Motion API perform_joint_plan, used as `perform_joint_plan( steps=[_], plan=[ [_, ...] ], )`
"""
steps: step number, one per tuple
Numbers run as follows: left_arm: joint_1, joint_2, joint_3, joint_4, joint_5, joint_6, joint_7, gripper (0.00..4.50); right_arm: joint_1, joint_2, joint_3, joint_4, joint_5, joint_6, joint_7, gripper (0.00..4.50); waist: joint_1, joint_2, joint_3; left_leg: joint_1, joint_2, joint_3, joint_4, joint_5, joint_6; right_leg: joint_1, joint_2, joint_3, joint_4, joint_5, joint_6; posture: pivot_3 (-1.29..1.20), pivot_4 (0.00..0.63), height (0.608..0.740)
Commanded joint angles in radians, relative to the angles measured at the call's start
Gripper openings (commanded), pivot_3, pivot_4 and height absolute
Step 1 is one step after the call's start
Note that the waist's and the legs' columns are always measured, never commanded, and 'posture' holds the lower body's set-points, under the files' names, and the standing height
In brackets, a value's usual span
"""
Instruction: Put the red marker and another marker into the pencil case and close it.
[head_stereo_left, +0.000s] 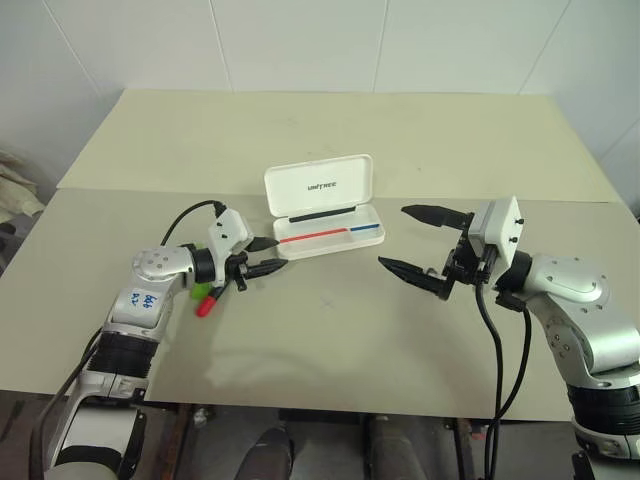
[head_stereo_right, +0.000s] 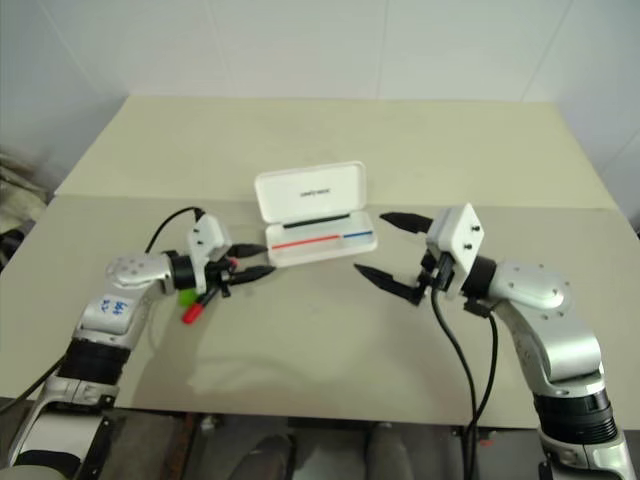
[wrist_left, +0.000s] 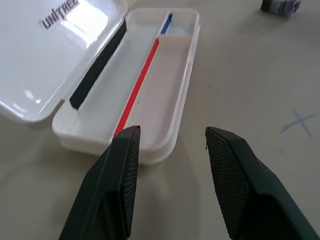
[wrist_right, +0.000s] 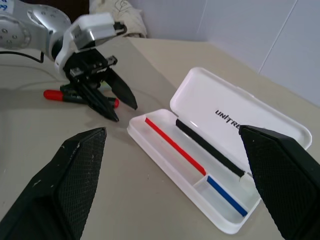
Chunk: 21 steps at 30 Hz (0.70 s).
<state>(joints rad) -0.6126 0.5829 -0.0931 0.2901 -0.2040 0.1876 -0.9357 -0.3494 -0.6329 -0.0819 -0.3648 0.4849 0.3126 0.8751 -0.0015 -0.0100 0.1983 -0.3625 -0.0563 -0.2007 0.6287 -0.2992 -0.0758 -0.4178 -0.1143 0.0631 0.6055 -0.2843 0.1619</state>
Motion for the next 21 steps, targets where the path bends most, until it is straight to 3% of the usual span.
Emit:
perform_joint_plan(
  steps=[1, 9, 21],
  plan=[
    [-0.064, -0.001, -0.006, 0.051, 0.029, -0.047, -0.030, 2.18, 0.012, 0.022, 0.009, -0.058, 0.013, 0.000, -0.026, 4.50, 0.001, 0.000, 0.000, -0.001, 0.000, 0.000, 0.001, 0.000, 0.000, 0.000, 0.000, 0.000, 0.000, 0.000, 0.000, 0.00, 0.150, 0.740],
    [-0.177, -0.036, -0.044, 0.207, 0.083, -0.105, -0.087, 2.18, 0.036, 0.064, 0.021, -0.092, 0.008, -0.007, -0.074, 4.50, 0.000, 0.000, 0.000, -0.009, -0.001, 0.000, 0.002, 0.001, -0.002, -0.009, 0.000, 0.000, 0.004, 0.001, 0.001, 0.00, 0.150, 0.740],
    [-0.260, -0.097, -0.074, 0.395, 0.152, -0.175, -0.124, 2.18, 0.046, 0.062, 0.022, -0.106, 0.005, -0.008, -0.099, 4.50, -0.002, 0.000, 0.000, -0.009, -0.001, 0.000, 0.003, 0.002, -0.002, -0.010, 0.000, 0.001, 0.007, 0.001, 0.001, 0.00, 0.150, 0.740]
  ],
)
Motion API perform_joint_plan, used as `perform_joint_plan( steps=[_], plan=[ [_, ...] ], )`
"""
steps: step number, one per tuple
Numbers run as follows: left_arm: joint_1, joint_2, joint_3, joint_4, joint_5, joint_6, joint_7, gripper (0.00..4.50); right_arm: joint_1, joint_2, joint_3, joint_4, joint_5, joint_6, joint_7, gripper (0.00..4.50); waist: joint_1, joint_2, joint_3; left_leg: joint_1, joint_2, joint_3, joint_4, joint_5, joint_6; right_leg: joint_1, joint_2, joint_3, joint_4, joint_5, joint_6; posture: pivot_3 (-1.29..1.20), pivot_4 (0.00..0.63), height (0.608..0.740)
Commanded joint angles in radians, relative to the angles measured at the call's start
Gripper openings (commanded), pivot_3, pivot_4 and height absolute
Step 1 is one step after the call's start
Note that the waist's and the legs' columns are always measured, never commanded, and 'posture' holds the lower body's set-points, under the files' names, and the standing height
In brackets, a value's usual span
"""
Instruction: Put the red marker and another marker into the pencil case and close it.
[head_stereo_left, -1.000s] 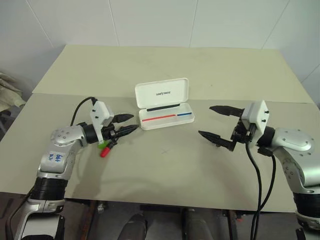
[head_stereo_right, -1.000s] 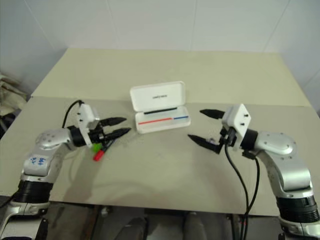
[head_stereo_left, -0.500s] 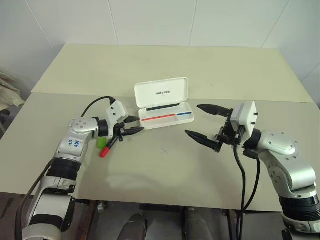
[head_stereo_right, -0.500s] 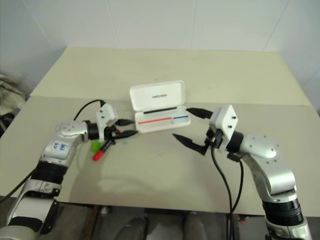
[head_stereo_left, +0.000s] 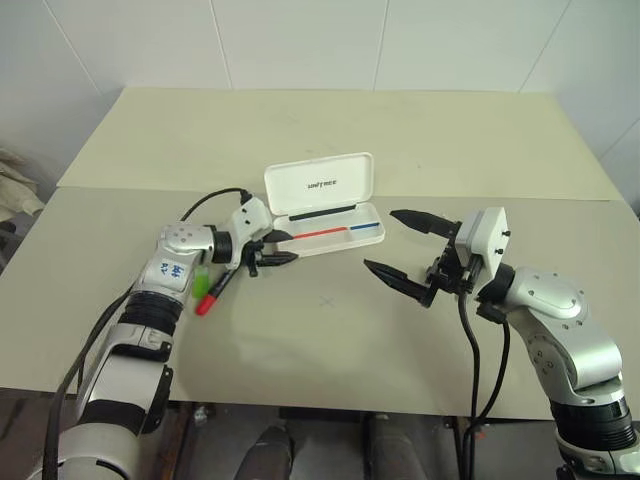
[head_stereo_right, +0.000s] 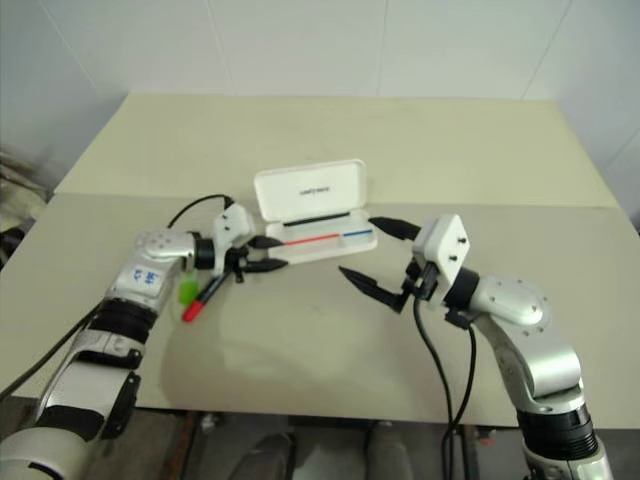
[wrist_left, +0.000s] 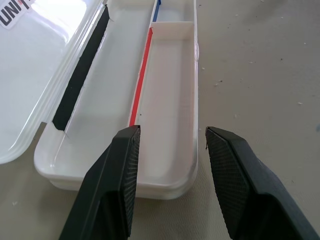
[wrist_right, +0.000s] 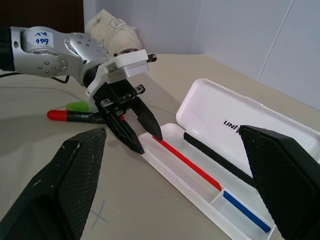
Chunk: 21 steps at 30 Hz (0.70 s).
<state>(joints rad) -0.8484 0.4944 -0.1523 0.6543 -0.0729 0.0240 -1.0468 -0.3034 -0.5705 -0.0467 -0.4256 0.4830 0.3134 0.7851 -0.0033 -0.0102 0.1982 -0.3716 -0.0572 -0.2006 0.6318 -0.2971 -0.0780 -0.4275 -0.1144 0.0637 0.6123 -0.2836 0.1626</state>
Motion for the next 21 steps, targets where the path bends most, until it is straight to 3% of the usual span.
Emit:
perform_joint_plan(
  steps=[1, 11, 21],
  plan=[
    [-0.027, -0.013, -0.019, 0.044, 0.028, -0.009, -0.015, 2.18, 0.000, -0.001, -0.014, -0.046, 0.007, -0.010, -0.009, 4.50, 0.000, 0.000, 0.000, 0.000, 0.000, 0.000, 0.000, 0.000, 0.000, 0.000, 0.000, 0.000, 0.000, 0.000, 0.000, 0.00, 0.150, 0.740],
    [-0.043, -0.024, -0.008, 0.063, 0.040, -0.097, -0.016, 2.18, 0.014, -0.006, -0.023, -0.059, 0.013, -0.006, -0.022, 4.50, -0.003, 0.000, 0.000, 0.000, 0.000, 0.000, 0.000, 0.000, 0.000, 0.000, 0.000, 0.000, 0.001, 0.000, 0.000, 0.00, 0.150, 0.740],
    [-0.026, -0.002, -0.054, 0.047, 0.073, -0.019, -0.099, 2.18, -0.005, -0.002, -0.020, -0.057, 0.020, -0.002, -0.031, 4.50, -0.004, 0.000, 0.000, 0.001, 0.000, 0.000, 0.000, 0.000, 0.000, 0.000, 0.000, 0.000, 0.001, 0.000, 0.000, 0.00, 0.150, 0.740]
  ],
)
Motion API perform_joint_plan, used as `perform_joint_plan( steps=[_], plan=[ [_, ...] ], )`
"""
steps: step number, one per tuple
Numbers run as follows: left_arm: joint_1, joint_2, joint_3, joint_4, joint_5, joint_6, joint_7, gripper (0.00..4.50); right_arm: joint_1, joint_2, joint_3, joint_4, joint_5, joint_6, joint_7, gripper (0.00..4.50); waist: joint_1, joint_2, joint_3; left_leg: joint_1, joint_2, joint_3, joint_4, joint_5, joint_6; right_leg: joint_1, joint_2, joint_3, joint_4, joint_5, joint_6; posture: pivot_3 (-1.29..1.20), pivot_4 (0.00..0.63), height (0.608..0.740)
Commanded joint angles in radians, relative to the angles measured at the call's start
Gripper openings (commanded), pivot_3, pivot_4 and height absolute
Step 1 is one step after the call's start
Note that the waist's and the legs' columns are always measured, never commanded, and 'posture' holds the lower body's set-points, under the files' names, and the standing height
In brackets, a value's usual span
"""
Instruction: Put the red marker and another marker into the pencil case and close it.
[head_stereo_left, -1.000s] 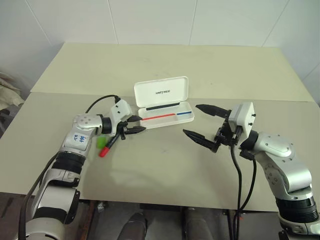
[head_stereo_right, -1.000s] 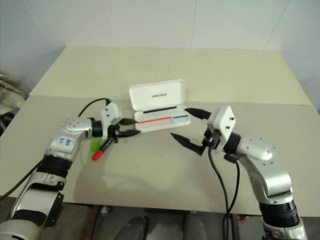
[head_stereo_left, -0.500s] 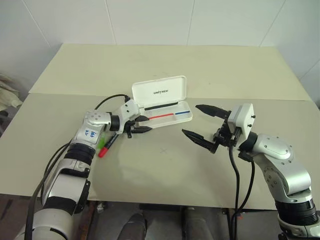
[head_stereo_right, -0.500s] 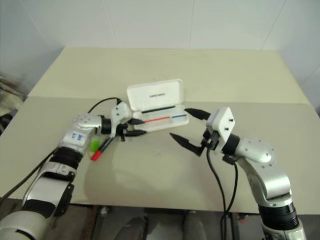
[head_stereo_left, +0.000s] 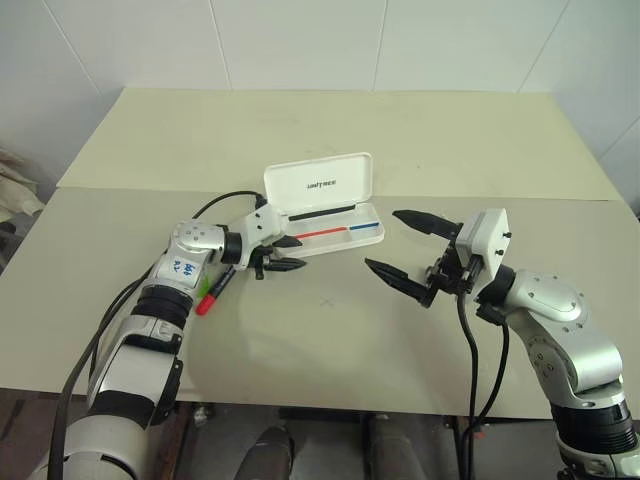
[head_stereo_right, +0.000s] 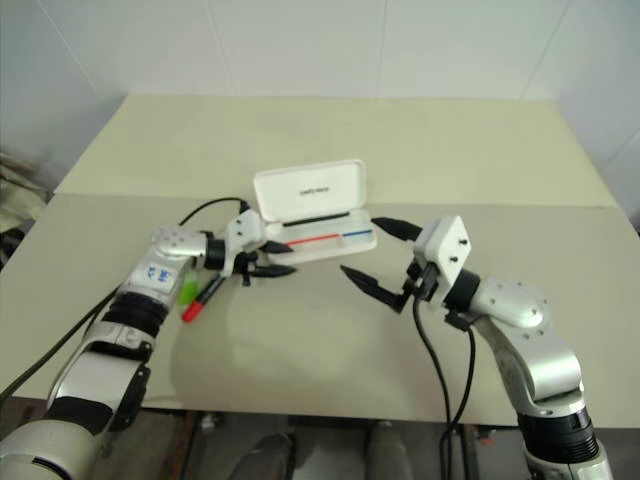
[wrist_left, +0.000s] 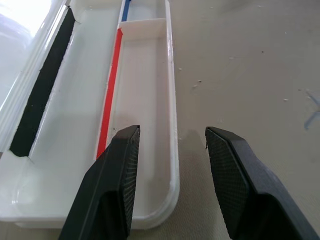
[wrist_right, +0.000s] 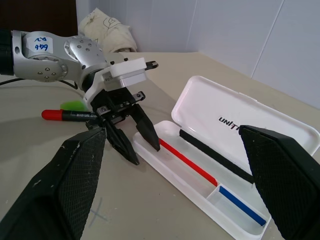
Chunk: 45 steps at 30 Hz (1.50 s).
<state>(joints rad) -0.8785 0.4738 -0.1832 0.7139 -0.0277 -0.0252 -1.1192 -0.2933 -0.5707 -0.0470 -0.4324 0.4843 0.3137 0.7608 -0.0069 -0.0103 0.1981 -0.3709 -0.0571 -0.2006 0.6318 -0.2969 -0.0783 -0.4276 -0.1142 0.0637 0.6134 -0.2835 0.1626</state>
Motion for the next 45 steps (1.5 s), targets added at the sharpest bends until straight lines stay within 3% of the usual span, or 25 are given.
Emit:
perform_joint_plan(
  steps=[1, 2, 5, 10, 25, 35, 45],
  plan=[
    [0.002, 0.019, -0.028, -0.010, 0.031, 0.042, -0.033, 2.18, -0.017, -0.002, -0.021, -0.049, 0.019, -0.002, -0.007, 4.50, -0.001, 0.000, 0.000, 0.000, 0.000, 0.000, 0.000, 0.000, 0.000, 0.000, 0.000, 0.000, 0.000, 0.000, 0.000, 0.00, 0.150, 0.740],
    [-0.002, 0.019, -0.032, -0.006, 0.033, 0.055, -0.038, 2.18, -0.020, -0.002, -0.021, -0.048, 0.020, -0.001, -0.007, 4.50, -0.001, 0.000, 0.000, 0.000, 0.000, 0.000, 0.000, 0.000, 0.000, 0.000, 0.000, 0.000, 0.001, 0.000, 0.000, 0.00, 0.150, 0.740],
    [-0.033, 0.011, -0.048, 0.031, 0.050, 0.092, -0.036, 1.58, -0.026, -0.004, -0.022, -0.048, 0.022, 0.000, -0.007, 4.50, -0.001, 0.000, 0.000, 0.000, 0.000, 0.000, 0.001, 0.000, 0.000, 0.000, 0.000, 0.000, 0.002, 0.000, 0.000, 0.00, 0.150, 0.740],
    [-0.061, -0.008, -0.061, 0.043, 0.061, 0.120, -0.044, 0.02, -0.041, -0.006, -0.025, -0.044, 0.027, 0.002, -0.007, 4.50, -0.004, 0.000, 0.000, 0.001, 0.000, 0.000, 0.001, 0.001, 0.000, 0.000, 0.000, 0.000, 0.004, 0.000, 0.000, 0.00, 0.150, 0.740],
    [-0.033, -0.012, -0.116, -0.090, 0.074, 0.100, -0.172, 0.02, -0.045, -0.029, -0.043, -0.019, 0.059, 0.056, 0.007, 4.50, 0.004, -0.001, 0.000, 0.000, -0.001, 0.000, 0.001, 0.001, 0.000, 0.000, 0.000, 0.000, 0.003, 0.000, 0.000, 0.00, 0.150, 0.740],
    [0.079, 0.092, -0.175, -0.585, 0.053, 0.420, -0.261, 0.02, 0.132, -0.192, -0.199, 0.080, 0.036, 0.014, 0.133, 4.50, 0.001, -0.001, 0.000, -0.001, 0.000, 0.002, 0.001, 0.000, 0.001, 0.000, 0.000, 0.000, 0.002, 0.000, 0.000, 0.00, 0.150, 0.740],
    [0.179, 0.197, -0.193, -0.807, 0.047, 0.607, -0.241, 0.02, 0.168, -0.207, -0.252, 0.061, 0.047, 0.016, 0.128, 4.50, -0.002, -0.001, 0.000, 0.002, 0.000, 0.005, 0.006, -0.001, 0.004, 0.000, 0.001, 0.005, 0.008, 0.001, -0.001, 0.00, 0.150, 0.740]
  ],
)
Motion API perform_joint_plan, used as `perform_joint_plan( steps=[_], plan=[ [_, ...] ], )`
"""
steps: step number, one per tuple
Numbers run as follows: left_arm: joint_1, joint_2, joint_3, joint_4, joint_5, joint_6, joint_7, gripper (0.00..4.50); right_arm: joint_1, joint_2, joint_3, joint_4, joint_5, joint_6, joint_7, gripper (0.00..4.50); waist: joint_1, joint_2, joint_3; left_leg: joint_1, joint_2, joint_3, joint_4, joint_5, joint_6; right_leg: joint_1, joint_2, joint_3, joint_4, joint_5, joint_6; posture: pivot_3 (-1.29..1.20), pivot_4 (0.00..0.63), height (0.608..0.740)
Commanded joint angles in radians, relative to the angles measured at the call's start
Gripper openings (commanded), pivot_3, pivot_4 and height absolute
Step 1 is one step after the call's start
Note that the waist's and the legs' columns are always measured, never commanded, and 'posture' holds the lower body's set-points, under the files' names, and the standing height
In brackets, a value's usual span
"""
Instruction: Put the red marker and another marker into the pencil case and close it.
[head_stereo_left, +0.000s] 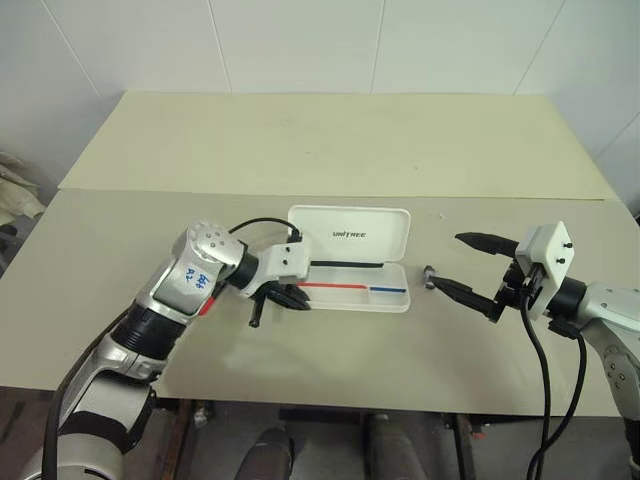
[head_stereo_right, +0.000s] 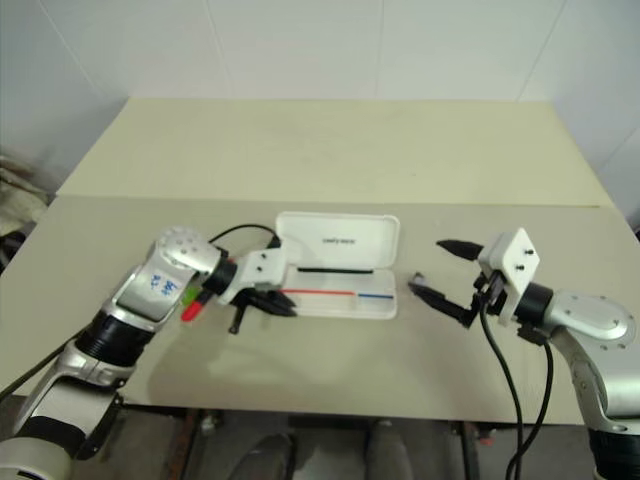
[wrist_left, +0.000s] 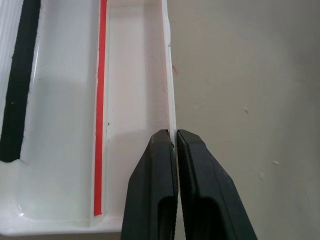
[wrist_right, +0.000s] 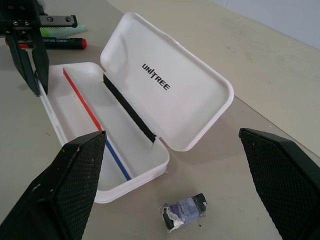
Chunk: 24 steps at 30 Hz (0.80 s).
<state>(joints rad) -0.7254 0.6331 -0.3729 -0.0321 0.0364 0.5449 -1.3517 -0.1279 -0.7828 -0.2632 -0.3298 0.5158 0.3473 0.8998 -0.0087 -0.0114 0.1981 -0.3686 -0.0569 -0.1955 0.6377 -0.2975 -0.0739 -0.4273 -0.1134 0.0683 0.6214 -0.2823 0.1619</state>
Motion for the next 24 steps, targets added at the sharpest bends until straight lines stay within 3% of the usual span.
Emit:
perform_joint_plan(
  steps=[1, 8, 13, 16, 24],
  plan=[
    [0.034, 0.045, 0.000, -0.070, -0.020, 0.042, -0.003, 0.02, 0.007, 0.009, -0.034, -0.046, 0.017, -0.018, -0.015, 4.50, 0.000, 0.000, 0.000, 0.000, 0.000, 0.000, 0.000, 0.000, 0.000, 0.000, 0.000, 0.000, 0.000, 0.000, 0.000, 0.00, 0.150, 0.740],
    [0.081, 0.112, 0.013, -0.089, -0.037, 0.054, 0.014, 0.02, 0.027, 0.026, -0.036, -0.052, 0.024, -0.026, -0.018, 4.50, -0.002, 0.000, 0.000, 0.000, 0.000, 0.001, 0.000, 0.000, 0.000, 0.000, 0.000, 0.001, -0.001, 0.000, 0.000, 0.00, 0.150, 0.740],
    [0.072, 0.076, 0.010, -0.081, -0.061, 0.061, 0.059, 0.02, 0.007, 0.034, -0.021, -0.025, 0.018, -0.043, -0.011, 4.50, -0.002, 0.000, 0.000, 0.000, 0.000, 0.001, 0.000, 0.000, 0.000, 0.000, 0.000, 0.001, 0.000, 0.001, 0.000, 0.00, 0.150, 0.740],
    [0.073, 0.053, 0.015, -0.107, -0.098, 0.108, 0.067, 0.81, -0.003, 0.041, -0.006, -0.017, 0.013, -0.053, -0.004, 4.50, 0.002, 0.000, 0.000, 0.000, 0.000, 0.001, 0.001, 0.000, 0.001, 0.000, 0.000, 0.001, 0.000, 0.001, 0.000, 0.00, 0.150, 0.740],
    [0.079, 0.053, 0.039, -0.155, -0.167, 0.157, 0.097, 3.49, -0.030, 0.058, 0.030, 0.008, -0.006, -0.075, 0.005, 4.50, 0.003, 0.000, 0.000, 0.000, 0.000, 0.001, 0.001, 0.000, 0.000, 0.000, 0.000, 0.001, -0.001, 0.001, 0.000, 0.00, 0.150, 0.740]
  ],
)
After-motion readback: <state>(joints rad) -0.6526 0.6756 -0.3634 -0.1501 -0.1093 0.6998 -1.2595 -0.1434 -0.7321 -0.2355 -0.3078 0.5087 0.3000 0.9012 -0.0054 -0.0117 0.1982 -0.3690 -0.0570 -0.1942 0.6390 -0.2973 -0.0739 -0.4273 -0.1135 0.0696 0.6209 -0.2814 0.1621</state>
